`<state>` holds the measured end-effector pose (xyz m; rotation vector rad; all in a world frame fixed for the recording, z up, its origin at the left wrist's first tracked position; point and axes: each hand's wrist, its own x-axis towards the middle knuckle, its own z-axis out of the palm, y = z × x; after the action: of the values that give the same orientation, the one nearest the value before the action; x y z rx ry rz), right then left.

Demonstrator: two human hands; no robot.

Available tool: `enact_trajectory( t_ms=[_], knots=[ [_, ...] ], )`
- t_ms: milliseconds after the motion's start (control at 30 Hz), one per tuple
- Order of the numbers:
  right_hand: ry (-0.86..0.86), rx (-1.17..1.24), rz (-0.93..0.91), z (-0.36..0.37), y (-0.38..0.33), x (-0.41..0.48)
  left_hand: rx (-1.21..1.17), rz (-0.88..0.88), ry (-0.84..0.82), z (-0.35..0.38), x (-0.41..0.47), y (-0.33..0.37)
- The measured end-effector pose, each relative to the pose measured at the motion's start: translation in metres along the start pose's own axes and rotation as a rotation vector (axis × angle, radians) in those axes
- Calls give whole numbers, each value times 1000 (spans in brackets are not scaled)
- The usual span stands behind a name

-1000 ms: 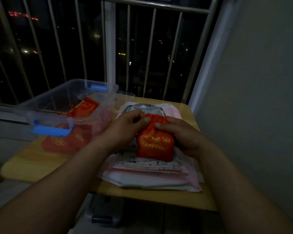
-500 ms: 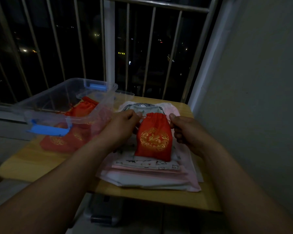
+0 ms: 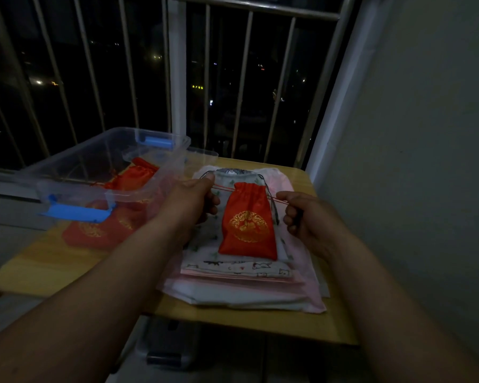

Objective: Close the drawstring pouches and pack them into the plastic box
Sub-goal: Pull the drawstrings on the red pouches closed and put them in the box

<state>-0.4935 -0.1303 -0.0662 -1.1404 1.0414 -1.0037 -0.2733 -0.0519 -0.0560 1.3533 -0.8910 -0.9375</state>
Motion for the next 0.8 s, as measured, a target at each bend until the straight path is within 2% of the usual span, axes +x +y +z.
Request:
enact_trajectory(
  t_ms=[367, 533, 700, 800],
  knots=[
    [123, 235, 78, -11, -1, 9, -308, -170, 58, -1, 14, -7],
    [158, 356, 98, -11, 0, 10, -600, -229, 15, 2, 10, -4],
    [80, 730, 82, -6, -9, 5, -868, -267, -76, 9, 7, -3],
    [88, 822, 90, -5, -13, 5, -954, -296, -84, 9, 10, -5]
  ],
)
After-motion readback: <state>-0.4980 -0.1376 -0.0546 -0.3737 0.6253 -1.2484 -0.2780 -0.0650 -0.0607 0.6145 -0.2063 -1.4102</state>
